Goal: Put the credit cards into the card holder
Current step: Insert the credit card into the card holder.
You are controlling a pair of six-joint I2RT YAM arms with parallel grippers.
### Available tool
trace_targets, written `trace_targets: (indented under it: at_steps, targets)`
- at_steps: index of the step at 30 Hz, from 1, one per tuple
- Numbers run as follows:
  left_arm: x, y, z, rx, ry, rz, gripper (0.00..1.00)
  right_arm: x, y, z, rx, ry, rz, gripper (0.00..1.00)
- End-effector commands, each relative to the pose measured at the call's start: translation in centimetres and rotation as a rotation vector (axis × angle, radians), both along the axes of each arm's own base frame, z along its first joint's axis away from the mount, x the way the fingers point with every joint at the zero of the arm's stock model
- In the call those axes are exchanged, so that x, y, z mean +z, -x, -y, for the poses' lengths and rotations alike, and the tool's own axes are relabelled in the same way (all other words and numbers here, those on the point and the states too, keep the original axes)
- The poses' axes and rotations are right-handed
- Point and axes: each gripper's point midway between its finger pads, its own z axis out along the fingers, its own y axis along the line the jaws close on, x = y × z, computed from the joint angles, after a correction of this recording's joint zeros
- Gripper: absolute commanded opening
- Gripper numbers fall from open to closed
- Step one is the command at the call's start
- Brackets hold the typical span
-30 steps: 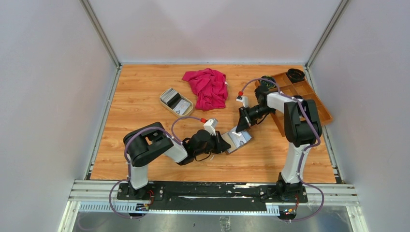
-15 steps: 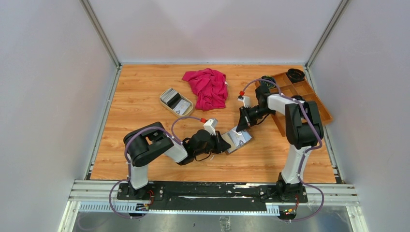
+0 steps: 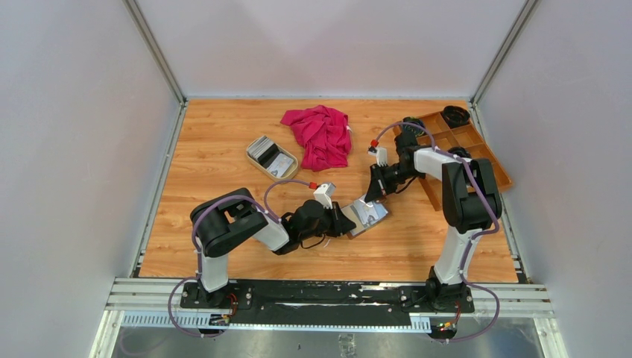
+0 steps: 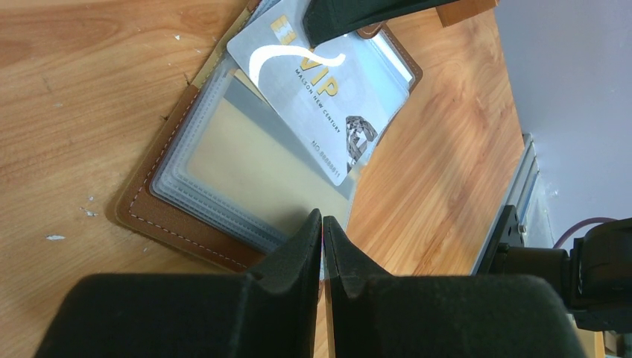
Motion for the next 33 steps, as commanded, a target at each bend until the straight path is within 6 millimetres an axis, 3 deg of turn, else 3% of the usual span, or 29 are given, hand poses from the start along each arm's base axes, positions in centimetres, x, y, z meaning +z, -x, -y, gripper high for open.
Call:
trace_targets:
  at_steps: [1, 22, 33]
  targets:
    - [-3.9, 0.5, -2.3, 0.022, -0.13, -0.049, 0.11, -2.0, 0.9, 1.1, 0.009, 0.081, -0.001, 0.0]
    - [-4.3, 0.2, -2.6, 0.033, -0.138, -0.055, 0.11, -1.9, 2.7, 1.6, 0.069, 0.101, -0.004, 0.0]
    - [-4.2, 0.0, -2.6, 0.035, -0.136, -0.054, 0.11, -2.2, 3.2, 0.6, 0.092, 0.087, -0.025, 0.0]
